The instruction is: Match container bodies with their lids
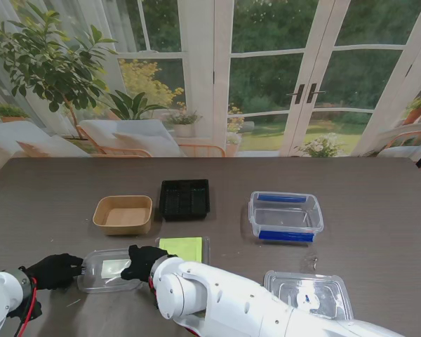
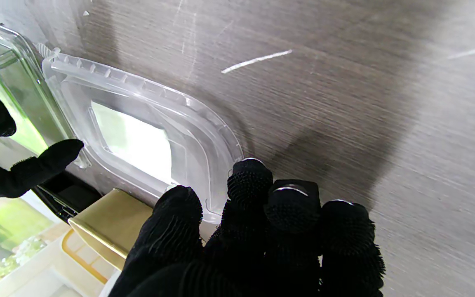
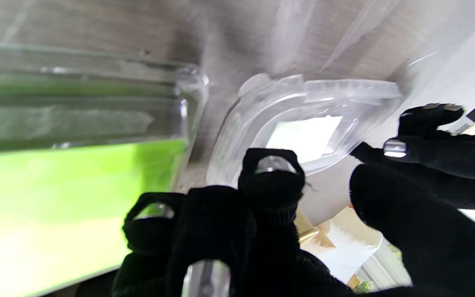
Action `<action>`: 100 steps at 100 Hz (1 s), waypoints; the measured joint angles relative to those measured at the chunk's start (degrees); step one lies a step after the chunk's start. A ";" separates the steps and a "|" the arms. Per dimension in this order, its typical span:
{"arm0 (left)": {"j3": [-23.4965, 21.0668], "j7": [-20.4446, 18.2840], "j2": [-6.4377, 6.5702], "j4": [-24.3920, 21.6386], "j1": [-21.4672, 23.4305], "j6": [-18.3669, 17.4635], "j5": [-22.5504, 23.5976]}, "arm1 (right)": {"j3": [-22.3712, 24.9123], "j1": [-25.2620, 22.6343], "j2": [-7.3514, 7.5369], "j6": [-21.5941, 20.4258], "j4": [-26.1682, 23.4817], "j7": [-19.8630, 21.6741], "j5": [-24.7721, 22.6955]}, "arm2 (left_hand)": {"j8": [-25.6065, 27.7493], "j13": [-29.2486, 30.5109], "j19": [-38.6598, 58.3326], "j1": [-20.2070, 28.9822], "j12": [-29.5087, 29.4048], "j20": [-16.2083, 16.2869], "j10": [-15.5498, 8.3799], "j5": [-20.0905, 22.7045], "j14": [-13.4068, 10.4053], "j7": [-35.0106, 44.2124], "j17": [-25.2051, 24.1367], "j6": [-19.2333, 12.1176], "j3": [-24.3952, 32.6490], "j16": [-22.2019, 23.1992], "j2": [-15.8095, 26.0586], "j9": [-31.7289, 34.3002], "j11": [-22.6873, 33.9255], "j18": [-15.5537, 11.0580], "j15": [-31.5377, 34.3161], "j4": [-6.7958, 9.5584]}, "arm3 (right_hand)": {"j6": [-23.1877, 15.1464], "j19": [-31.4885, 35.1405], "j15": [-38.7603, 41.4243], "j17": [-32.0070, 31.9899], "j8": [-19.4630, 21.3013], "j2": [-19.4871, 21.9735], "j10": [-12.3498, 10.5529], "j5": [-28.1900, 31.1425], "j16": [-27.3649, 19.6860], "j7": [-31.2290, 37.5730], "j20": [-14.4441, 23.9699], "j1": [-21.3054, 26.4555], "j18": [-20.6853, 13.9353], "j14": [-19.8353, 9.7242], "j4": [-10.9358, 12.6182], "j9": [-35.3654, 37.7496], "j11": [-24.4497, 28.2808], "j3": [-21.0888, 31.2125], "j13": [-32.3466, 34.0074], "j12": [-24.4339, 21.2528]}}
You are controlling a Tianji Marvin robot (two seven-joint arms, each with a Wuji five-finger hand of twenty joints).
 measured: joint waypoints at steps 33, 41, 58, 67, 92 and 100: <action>-0.37 -0.58 0.27 0.09 0.08 -0.20 0.56 | -0.12 -0.08 -0.36 6.86 -0.86 -0.55 0.18 | -0.22 0.00 0.00 0.00 -0.01 0.00 0.00 -0.11 0.01 -1.26 -0.04 -2.41 0.00 0.00 0.00 -0.01 -0.02 0.01 -0.01 0.00 | 0.00 0.00 0.00 0.01 -0.28 0.00 0.00 -0.02 0.00 -0.10 0.00 0.00 0.00 0.00 0.00 0.00 -0.02 0.00 0.00 -0.52; -0.41 -0.58 0.28 -0.13 0.35 -0.03 0.54 | -0.67 0.50 -0.76 7.68 -0.44 0.40 0.19 | -0.63 0.00 0.00 0.00 -0.02 0.00 0.00 -0.27 0.01 -1.86 -0.16 -2.47 0.00 0.00 0.00 -0.01 -0.03 0.01 -0.03 0.00 | -0.02 0.00 0.00 0.01 -0.28 0.00 0.00 -0.06 0.00 -0.10 0.00 0.00 0.00 0.00 0.00 0.00 -0.03 0.00 0.00 -0.60; -0.44 -0.62 0.30 -0.32 0.61 -0.03 0.52 | -1.33 1.34 -1.82 9.26 0.87 1.07 0.01 | -0.88 -0.01 0.00 0.00 -0.02 0.00 0.00 -0.86 0.02 -2.27 -0.43 -2.48 0.00 0.00 0.00 -0.03 -0.03 0.01 -0.07 0.00 | 0.32 0.00 0.00 0.01 -0.42 0.00 0.00 -1.23 0.00 -0.05 0.00 0.00 0.00 0.00 0.00 0.00 -0.03 -0.23 0.00 -0.62; -0.44 -0.63 0.30 -0.28 0.61 -0.32 0.55 | -1.30 1.36 -2.05 9.76 1.17 0.97 -0.15 | -0.88 -0.01 0.00 0.00 -0.02 0.00 0.00 -0.86 0.02 -2.27 -0.45 -2.23 0.00 0.00 0.00 -0.10 -0.04 0.01 -0.10 0.00 | 0.53 0.00 0.00 0.02 -0.48 0.00 0.00 -1.74 0.00 0.44 0.00 0.00 0.00 0.00 0.00 0.00 -0.03 -0.24 0.00 -0.63; -0.45 -0.52 0.32 -0.07 0.55 -0.91 0.92 | -0.73 0.88 -1.13 9.24 -0.51 0.67 -0.05 | -0.88 -0.02 0.00 0.00 -0.02 0.00 0.01 -0.86 0.03 -2.27 -0.46 -2.11 0.00 0.00 0.00 -0.13 -0.04 0.01 -0.12 0.00 | -0.70 0.00 0.00 0.03 -0.48 0.01 0.00 -0.37 0.00 0.35 0.00 0.00 0.00 0.00 0.00 0.00 -0.04 -0.71 0.00 -0.64; -0.48 -0.57 0.32 -0.13 0.56 -0.88 1.06 | -1.33 1.22 -0.80 9.20 -1.08 1.75 -0.39 | -0.88 -0.02 0.00 0.00 -0.03 0.00 0.01 -0.86 0.03 -2.27 -0.46 -2.28 0.00 0.00 0.00 -0.13 -0.04 0.01 -0.12 0.00 | -0.98 0.00 0.01 0.07 -0.57 0.01 0.00 0.73 -0.01 -0.35 0.00 0.00 0.00 -0.01 0.00 0.00 -0.04 -1.32 0.00 -0.64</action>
